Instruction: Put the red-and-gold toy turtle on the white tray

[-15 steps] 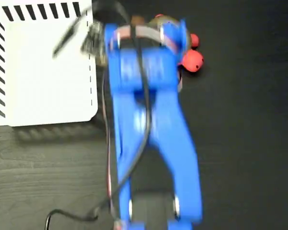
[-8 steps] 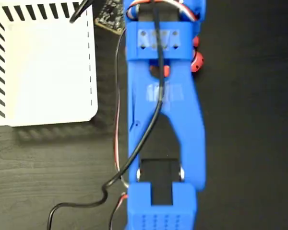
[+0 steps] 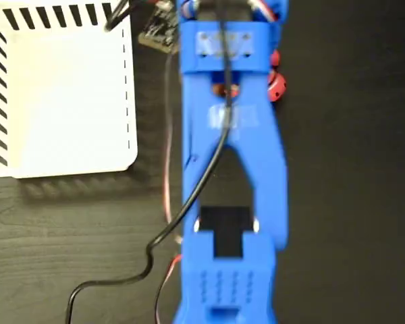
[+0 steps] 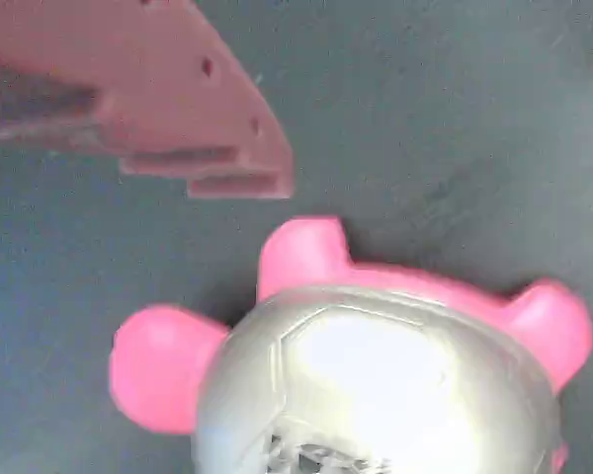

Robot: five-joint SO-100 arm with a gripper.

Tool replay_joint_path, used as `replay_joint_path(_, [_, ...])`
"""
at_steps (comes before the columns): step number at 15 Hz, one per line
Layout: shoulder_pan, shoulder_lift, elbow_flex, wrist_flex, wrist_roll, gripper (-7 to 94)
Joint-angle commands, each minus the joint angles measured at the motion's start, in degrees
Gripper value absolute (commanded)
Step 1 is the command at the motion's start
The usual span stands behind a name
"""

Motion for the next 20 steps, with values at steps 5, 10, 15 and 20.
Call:
replay_joint_path(5, [1.23, -5.54, -10.99, 1.49, 2.90, 59])
replay_joint_path(10, [2.55, -11.95, -17.05, 1.49, 4.13, 59])
replay_joint_path(15, [2.29, -18.02, -20.65, 1.49, 5.01, 59])
replay_joint_path(20, [1.76, -19.60, -22.06, 1.58, 5.89, 50])
